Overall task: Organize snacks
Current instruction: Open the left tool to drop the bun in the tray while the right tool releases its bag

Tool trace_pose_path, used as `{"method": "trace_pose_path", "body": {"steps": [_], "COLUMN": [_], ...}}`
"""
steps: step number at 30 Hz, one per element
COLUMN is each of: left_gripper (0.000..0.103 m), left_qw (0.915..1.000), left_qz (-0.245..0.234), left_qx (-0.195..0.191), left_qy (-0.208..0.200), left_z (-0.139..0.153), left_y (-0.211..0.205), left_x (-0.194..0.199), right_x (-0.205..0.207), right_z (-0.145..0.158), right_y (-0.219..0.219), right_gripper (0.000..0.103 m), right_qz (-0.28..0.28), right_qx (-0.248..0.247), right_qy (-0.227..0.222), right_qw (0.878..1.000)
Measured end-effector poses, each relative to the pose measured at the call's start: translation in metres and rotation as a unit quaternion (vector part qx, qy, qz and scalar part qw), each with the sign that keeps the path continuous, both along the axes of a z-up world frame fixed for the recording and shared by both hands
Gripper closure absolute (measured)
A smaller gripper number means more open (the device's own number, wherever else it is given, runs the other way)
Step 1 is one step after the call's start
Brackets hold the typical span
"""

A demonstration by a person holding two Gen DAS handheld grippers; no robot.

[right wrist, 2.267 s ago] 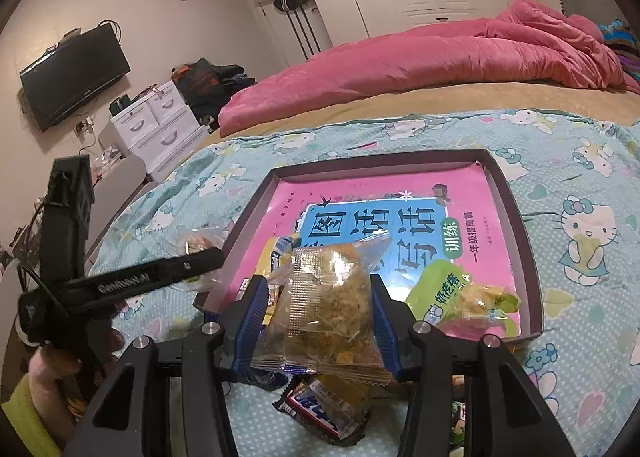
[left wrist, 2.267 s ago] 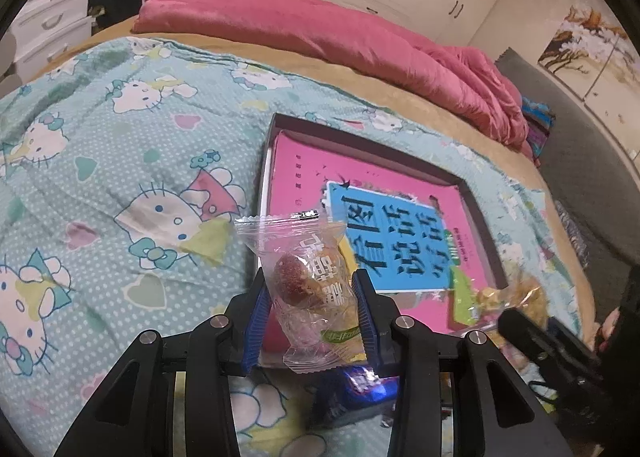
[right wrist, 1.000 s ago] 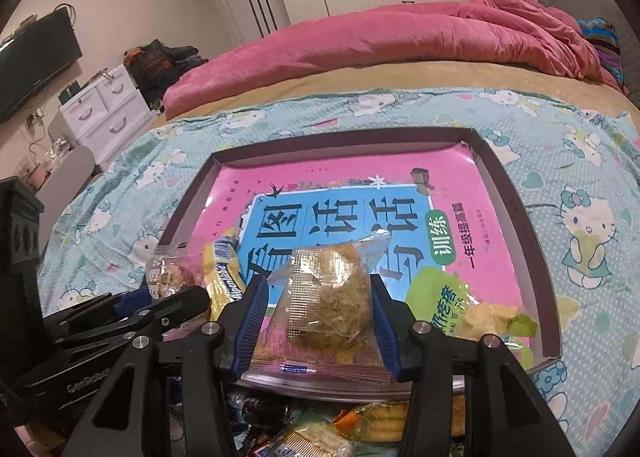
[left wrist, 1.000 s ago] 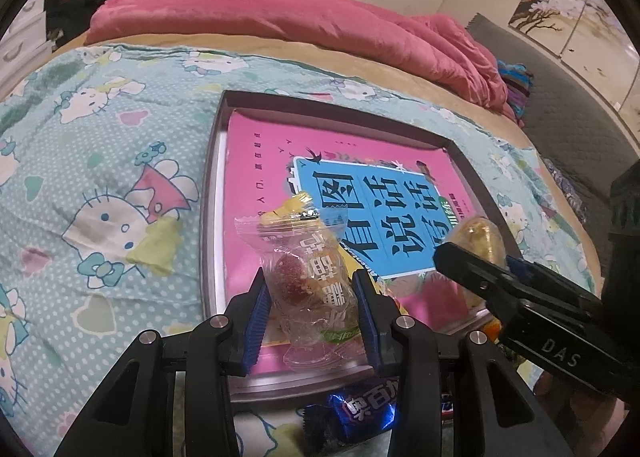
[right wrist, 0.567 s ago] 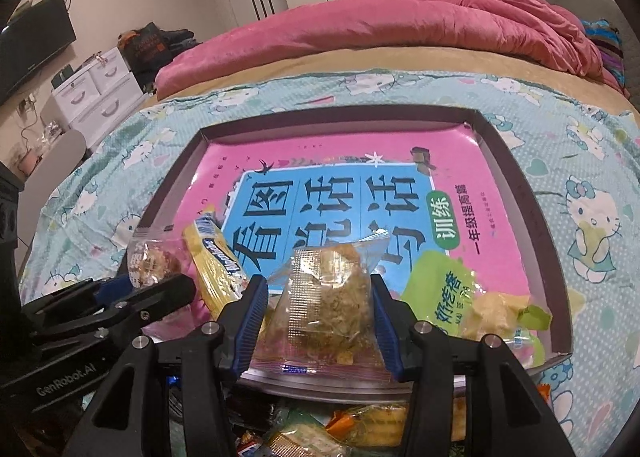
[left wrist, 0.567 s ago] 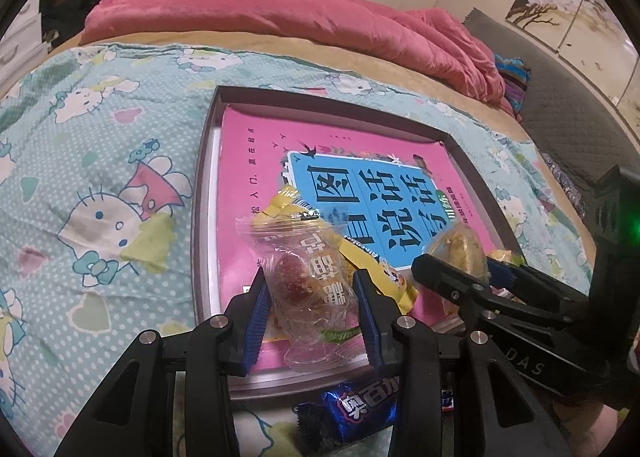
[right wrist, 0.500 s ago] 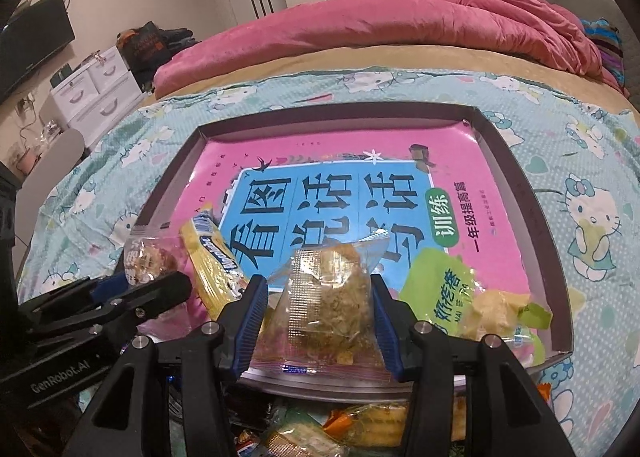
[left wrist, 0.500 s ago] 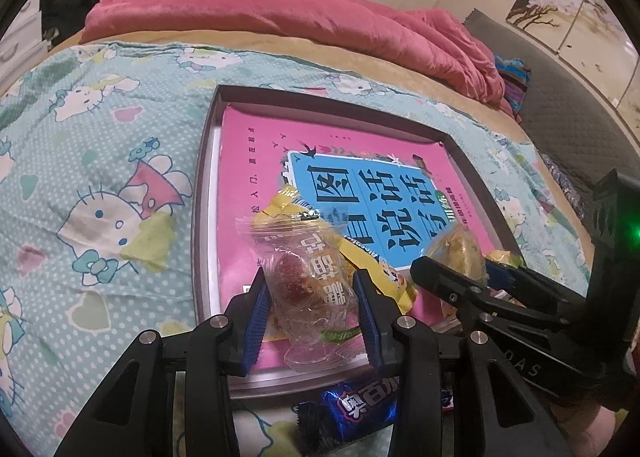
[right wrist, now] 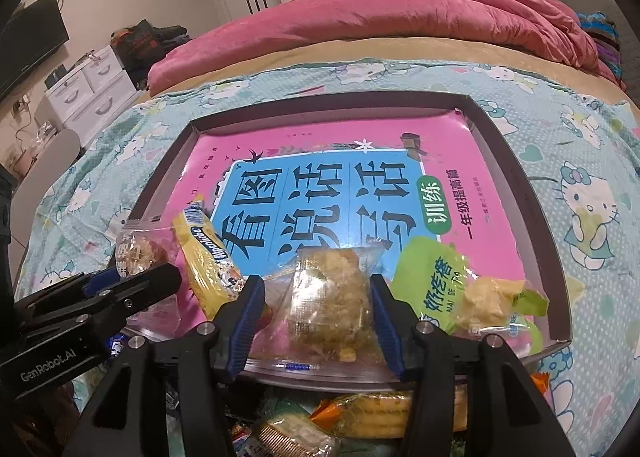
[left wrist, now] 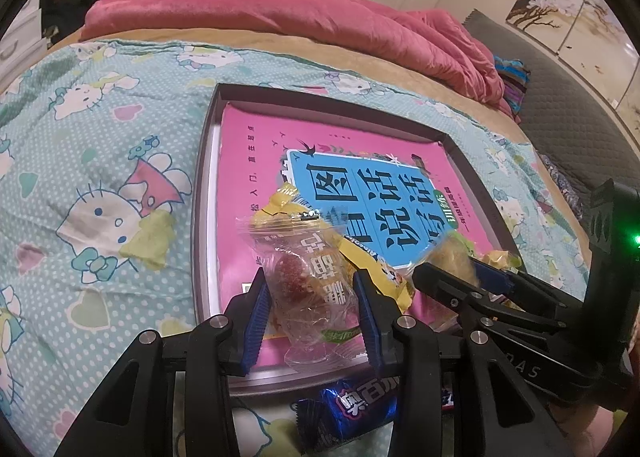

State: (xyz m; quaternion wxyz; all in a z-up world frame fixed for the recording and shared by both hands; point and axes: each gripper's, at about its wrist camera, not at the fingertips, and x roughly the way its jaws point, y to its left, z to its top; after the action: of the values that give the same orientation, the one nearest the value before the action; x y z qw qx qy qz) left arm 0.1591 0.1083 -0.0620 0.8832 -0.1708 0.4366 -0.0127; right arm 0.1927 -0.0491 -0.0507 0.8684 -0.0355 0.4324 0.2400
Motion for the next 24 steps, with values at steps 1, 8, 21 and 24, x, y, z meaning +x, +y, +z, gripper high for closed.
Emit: {"method": "trace_pose_path", "body": {"steps": [1, 8, 21, 24], "left_gripper": [0.06, 0.06, 0.052, 0.047], "left_qw": [1.0, 0.9999, 0.9998, 0.9996], "left_qz": [0.0, 0.004, 0.005, 0.007], "left_qx": [0.0, -0.011, -0.009, -0.008], "left_qy": [0.0, -0.002, -0.019, -0.026], "left_z": [0.0, 0.002, 0.016, 0.021], "left_y": [0.0, 0.003, 0.003, 0.005], "left_x": [0.0, -0.004, -0.011, -0.014], "right_x": [-0.001, -0.003, -0.009, -0.011], "right_z": [0.001, 0.007, 0.024, 0.028], "right_y": [0.0, -0.004, -0.009, -0.012], "right_gripper": [0.049, 0.046, 0.042, 0.042], "right_qz": [0.001, -0.002, -0.004, -0.005], "right_qx": [0.001, 0.006, 0.017, 0.02], "right_qy": [-0.001, -0.004, -0.022, -0.026], "right_qw": [1.0, 1.0, 1.0, 0.999]}}
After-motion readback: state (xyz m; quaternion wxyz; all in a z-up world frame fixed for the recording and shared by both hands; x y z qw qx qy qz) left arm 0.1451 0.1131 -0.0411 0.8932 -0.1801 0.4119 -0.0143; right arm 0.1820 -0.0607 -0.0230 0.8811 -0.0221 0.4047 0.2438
